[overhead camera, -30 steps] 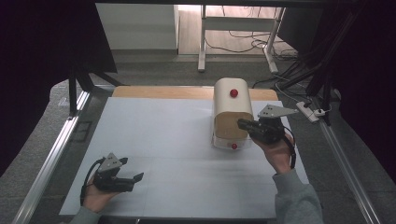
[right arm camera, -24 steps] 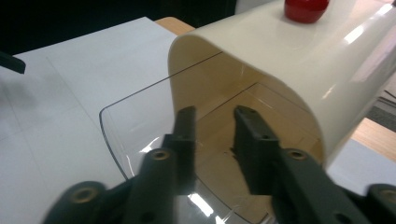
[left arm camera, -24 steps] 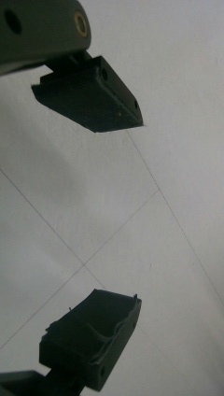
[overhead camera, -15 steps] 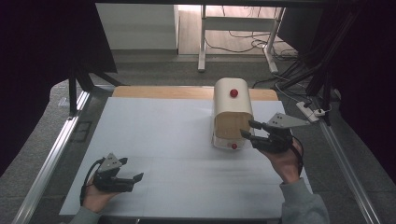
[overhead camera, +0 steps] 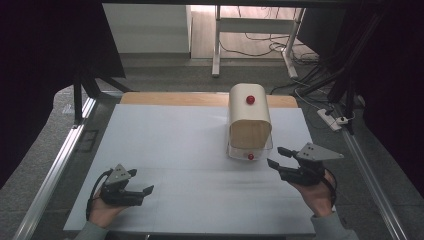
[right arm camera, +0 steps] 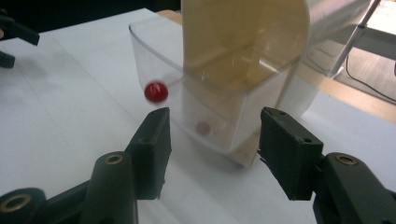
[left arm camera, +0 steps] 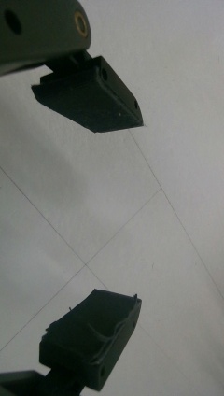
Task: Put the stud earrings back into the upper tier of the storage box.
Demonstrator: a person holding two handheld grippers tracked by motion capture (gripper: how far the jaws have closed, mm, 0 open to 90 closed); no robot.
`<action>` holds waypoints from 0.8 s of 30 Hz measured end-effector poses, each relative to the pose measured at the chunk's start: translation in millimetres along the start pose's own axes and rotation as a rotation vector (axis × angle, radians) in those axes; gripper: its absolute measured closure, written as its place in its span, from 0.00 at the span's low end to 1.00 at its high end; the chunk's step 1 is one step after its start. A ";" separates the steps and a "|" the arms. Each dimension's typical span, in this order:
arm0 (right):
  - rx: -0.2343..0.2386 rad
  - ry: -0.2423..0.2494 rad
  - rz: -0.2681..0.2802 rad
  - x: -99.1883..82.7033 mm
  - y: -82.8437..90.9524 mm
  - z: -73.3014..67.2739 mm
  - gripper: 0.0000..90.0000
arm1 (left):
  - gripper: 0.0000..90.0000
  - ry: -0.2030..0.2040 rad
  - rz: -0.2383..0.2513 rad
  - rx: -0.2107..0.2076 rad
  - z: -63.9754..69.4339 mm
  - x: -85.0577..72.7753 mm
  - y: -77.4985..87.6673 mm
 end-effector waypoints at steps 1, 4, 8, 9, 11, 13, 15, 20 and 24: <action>0.000 -0.002 -0.004 -4.1 1.0 0.9 0.47 | 0.14 0.000 0.000 -0.001 0.1 0.0 -0.1; -0.018 -0.003 -0.022 -17.7 2.6 3.5 0.48 | 0.14 0.000 0.000 -0.001 0.3 0.1 -0.1; -0.030 -0.017 -0.056 -35.0 2.7 8.0 0.48 | 0.14 0.001 -0.001 -0.003 0.7 0.1 -0.8; -0.031 -0.022 -0.064 -38.9 2.5 8.7 0.47 | 0.14 0.001 -0.001 -0.003 0.7 0.2 -0.7; -0.032 -0.024 -0.082 -47.1 2.8 10.0 0.47 | 0.14 0.002 0.000 -0.003 0.6 0.1 -0.5; -0.033 -0.033 -0.091 -53.8 3.2 11.3 0.47 | 0.14 0.003 0.000 -0.003 0.2 -0.1 -0.4; -0.037 -0.044 -0.099 -61.9 3.3 13.3 0.47 | 0.14 0.003 0.000 -0.003 0.0 -0.3 -0.4; -0.038 -0.054 -0.133 -78.6 2.8 17.3 0.46 | 0.14 0.001 0.000 -0.005 0.3 -0.2 -0.5; -0.037 -0.067 -0.143 -87.0 2.2 20.1 0.46 | 0.14 0.000 0.002 -0.005 0.1 -0.2 0.0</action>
Point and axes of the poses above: each handheld gripper's, and its own axes: y roughly backward along the jaws, x roughly out of its top, z roughly to its right, the point moved 3 cm from there along -y, roughly forward along the jaws, and after that the axes turned 10 degrees about -y, right-handed, at the moved point
